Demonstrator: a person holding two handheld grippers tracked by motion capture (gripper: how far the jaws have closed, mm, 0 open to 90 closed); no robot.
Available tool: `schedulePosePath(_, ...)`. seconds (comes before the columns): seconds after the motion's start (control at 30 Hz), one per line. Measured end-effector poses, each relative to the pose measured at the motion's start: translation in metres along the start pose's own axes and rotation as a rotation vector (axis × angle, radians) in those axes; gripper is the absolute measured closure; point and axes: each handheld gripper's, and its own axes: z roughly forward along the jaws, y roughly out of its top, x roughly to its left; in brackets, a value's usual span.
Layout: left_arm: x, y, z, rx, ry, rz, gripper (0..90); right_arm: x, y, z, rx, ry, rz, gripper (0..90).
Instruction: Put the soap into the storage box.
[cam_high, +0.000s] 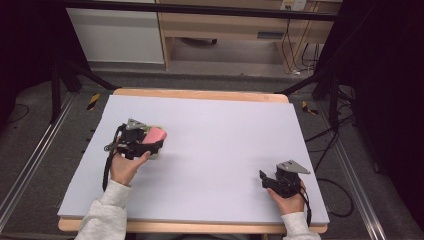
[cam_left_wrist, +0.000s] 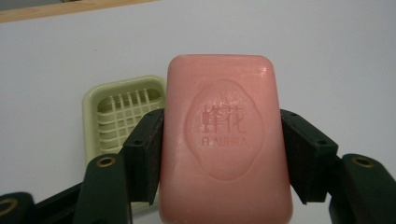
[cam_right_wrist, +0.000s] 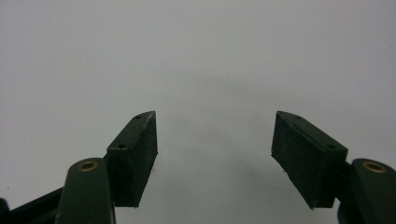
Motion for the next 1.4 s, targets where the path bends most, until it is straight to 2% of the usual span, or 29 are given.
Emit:
schedulePosePath(0.63, 0.028, -0.001, 0.026, 0.051, 0.075, -0.042, 37.3, 0.001, 0.001, 0.001, 0.000, 0.005, -0.003, 31.6)
schedulePosePath(0.93, 0.038, -0.002, 0.037, 0.067, 0.091, -0.060, 37.2, 0.002, 0.001, 0.002, -0.001, 0.003, -0.010, 31.9)
schedulePosePath(1.4, 0.043, -0.005, 0.051, 0.092, 0.107, -0.072, 37.2, 0.002, 0.002, 0.002, 0.003, 0.008, -0.005, 31.9)
